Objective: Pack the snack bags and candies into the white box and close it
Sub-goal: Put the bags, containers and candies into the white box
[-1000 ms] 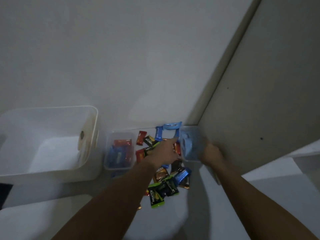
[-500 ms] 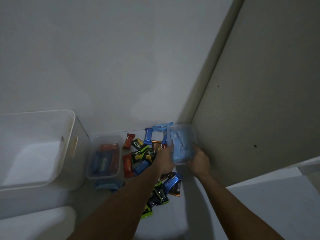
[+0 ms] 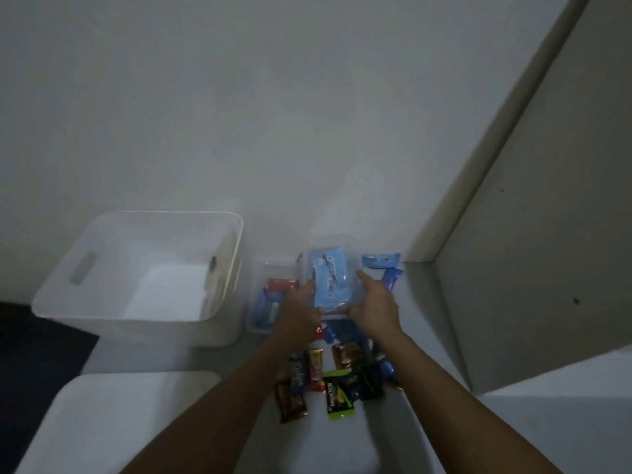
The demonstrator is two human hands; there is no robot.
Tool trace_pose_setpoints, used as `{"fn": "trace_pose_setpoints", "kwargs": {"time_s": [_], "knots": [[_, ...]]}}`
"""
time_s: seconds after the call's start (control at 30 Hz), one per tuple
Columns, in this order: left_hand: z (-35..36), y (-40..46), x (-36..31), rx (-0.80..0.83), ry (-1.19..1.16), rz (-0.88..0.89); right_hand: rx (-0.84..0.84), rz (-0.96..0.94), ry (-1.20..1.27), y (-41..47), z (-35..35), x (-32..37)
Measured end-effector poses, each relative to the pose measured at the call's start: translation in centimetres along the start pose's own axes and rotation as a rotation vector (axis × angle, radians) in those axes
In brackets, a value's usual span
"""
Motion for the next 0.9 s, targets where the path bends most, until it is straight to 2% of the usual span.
{"fn": "trace_pose_setpoints", "kwargs": {"time_s": [0.23, 0.47, 0.67, 0.77, 0.9], "knots": [[-4.1, -1.2, 6.0, -0.124, 0.098, -0.283, 0.07, -0.002, 0.06, -1.1, 6.8, 4.0], [-4.0, -3.5, 6.8, -0.186, 0.322, -0.314, 0.137, 0.011, 0.065, -1.6, 8.9, 4.4], [-3.2, -4.4, 8.6, -0.214, 0.182, -0.374, 0.088, 0.124, 0.25, -1.3, 9.3, 3.3], [-3.0, -4.3, 8.7, -0.21, 0.028, -0.358, 0.192, 0.291, 0.475, -0.7, 10.4, 2.5], [-2.8, -3.8, 8.8, -0.209, -0.104, -0.34, 0.237, 0.39, 0.58, -0.4, 10.9, 1.7]]}}
Point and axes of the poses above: each hand's wrist, its own y-axis towards the middle knuckle, its own z-axis out of the palm, x = y × z, the point moved 2 cm from there along y, towards the middle knuckle, and after that the axes turned 11 degrees about y, right-handed, at the moved point
